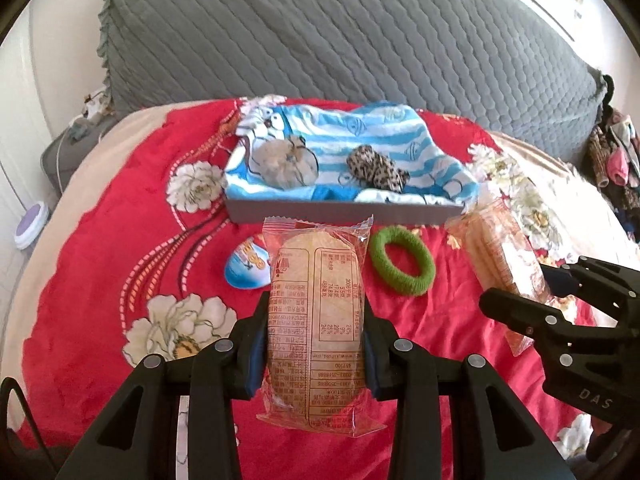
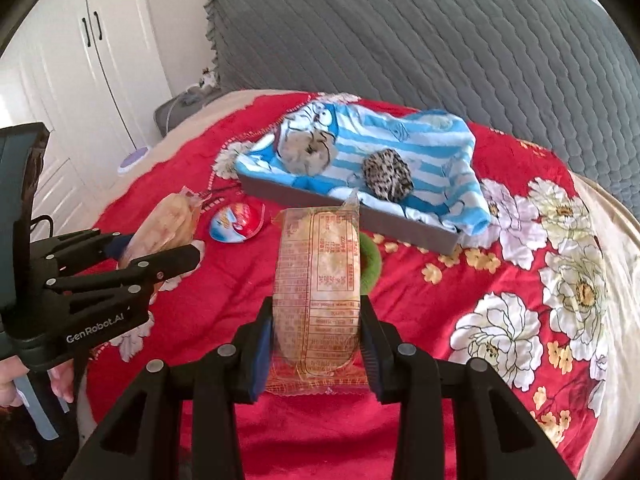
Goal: Organize objects
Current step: 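Lift both bread packages and carry them toward the grey tray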
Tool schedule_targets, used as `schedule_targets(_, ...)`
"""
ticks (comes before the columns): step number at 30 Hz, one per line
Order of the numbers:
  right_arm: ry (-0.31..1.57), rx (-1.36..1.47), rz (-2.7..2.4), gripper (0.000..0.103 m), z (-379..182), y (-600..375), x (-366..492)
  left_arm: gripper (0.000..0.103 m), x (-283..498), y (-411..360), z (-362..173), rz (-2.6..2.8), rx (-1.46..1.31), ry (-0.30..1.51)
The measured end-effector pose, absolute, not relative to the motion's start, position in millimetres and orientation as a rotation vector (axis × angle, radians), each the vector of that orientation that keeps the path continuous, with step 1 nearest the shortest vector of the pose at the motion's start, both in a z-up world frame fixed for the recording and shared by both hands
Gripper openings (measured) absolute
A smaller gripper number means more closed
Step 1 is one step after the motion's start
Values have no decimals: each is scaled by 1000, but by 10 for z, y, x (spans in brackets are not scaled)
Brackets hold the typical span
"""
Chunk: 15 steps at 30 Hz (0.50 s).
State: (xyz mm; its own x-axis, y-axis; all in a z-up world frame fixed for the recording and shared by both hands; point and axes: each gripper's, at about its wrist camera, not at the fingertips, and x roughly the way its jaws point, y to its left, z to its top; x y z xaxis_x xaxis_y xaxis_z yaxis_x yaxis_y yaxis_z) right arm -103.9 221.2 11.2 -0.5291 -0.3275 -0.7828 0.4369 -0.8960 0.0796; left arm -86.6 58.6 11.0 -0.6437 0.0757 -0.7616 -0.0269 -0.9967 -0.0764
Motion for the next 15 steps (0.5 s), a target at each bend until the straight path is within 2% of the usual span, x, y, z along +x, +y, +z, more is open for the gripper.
schedule_targets(15,165,1034,-2449,39,550,2084,-841,39,-715,575,464,2874,-1211,-85)
